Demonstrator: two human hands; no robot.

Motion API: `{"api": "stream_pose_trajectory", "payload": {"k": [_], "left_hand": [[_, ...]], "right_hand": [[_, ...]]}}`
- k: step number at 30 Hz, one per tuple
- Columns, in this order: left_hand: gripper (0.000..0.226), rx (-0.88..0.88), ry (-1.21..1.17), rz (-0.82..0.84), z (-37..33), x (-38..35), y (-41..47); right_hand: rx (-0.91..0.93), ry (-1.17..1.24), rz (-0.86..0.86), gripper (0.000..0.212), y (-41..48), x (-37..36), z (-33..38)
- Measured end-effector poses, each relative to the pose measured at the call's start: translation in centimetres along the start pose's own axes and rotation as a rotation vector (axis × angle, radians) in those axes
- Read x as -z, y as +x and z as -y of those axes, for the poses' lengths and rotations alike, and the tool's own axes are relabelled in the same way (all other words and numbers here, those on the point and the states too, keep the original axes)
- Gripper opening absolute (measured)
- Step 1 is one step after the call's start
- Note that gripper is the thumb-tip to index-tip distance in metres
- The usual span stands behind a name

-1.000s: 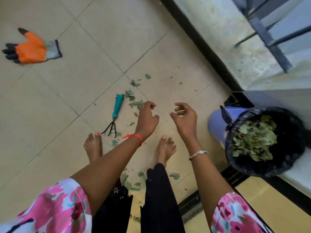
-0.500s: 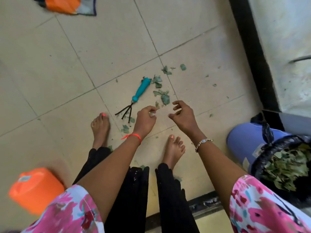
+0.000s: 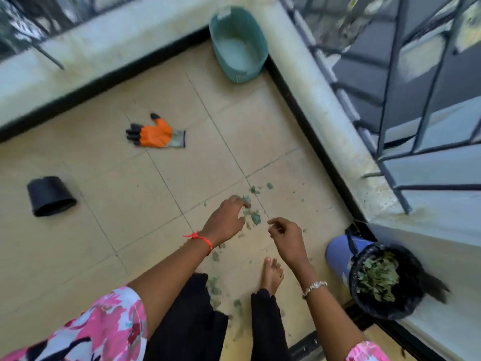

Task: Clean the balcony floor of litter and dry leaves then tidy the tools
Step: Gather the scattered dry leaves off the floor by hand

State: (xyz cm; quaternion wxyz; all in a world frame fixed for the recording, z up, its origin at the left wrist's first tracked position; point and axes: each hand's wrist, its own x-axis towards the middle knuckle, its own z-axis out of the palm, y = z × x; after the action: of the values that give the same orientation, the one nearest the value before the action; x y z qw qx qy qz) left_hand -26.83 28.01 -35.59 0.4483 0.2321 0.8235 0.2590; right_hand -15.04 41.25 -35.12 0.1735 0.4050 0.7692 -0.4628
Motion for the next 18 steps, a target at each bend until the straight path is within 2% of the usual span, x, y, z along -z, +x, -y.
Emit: {"api": "stream_pose_trajectory", "payload": {"k": [6,9,12,14,18], "left_hand": [[0.029,-0.216,0.257,-0.069,-8.1,19.3,-10.6],[0.024,-0.296,0.268,-0.185,-10.7,26.4,-16.0],[0.017,-0.351,0.213,-0.335,-11.8,30.8,-22.0],[0.012,-0.37,0.197,-0.374,-11.5,32.6,-25.2],[0.017,-0.306,0.261,-0.388,-9.8,34.0,-26.0]], "right_hand": [[0.138,-0.069,-0.13,0.017,-9.5,8.6,14.7],[0.319,-0.186,-0.169,0.016,-13.9,12.2,20.4],[0.453,-0.204,-0.255,0.015,-18.4,15.7,24.4],[0.493,-0.154,-0.369,0.014,-20.8,17.7,25.8],[0.418,-0.014,-0.547,0.014,-22.2,18.7,25.4]]}}
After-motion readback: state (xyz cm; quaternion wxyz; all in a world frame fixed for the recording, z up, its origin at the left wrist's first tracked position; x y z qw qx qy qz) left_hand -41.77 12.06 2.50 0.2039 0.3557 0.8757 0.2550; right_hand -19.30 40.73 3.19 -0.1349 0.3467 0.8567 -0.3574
